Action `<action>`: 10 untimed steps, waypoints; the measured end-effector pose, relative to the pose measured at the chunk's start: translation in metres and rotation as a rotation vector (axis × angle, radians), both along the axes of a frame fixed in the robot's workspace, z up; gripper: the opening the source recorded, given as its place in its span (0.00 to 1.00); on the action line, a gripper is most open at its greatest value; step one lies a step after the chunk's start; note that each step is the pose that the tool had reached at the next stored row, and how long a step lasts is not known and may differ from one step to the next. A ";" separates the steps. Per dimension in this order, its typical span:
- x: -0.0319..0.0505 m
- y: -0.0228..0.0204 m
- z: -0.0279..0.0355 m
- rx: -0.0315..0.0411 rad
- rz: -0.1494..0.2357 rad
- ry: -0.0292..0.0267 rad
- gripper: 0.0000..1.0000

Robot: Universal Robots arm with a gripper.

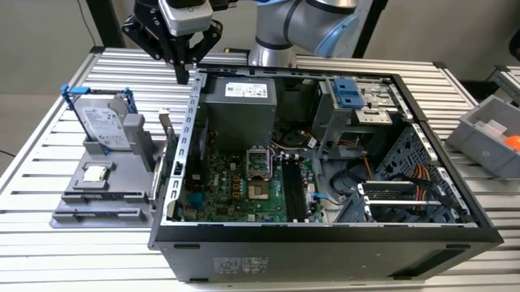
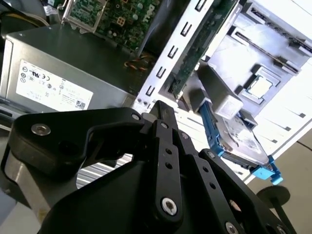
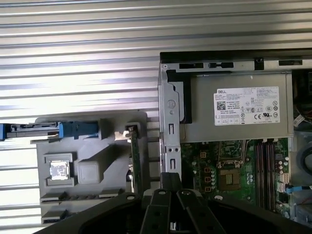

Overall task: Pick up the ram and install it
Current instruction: 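Reach for the ram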

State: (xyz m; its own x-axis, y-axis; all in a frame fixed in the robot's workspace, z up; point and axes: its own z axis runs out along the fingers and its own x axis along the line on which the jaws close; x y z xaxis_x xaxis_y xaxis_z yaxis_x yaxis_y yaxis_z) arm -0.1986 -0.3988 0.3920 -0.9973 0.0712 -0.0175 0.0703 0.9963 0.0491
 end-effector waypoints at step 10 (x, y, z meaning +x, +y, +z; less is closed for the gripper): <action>-0.0072 0.0000 -0.0005 -0.0001 0.000 0.0001 0.00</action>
State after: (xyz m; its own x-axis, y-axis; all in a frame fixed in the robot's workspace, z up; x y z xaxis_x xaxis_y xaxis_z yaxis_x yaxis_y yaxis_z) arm -0.2058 -0.3988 0.3915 -0.9973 0.0712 -0.0174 0.0703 0.9963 0.0490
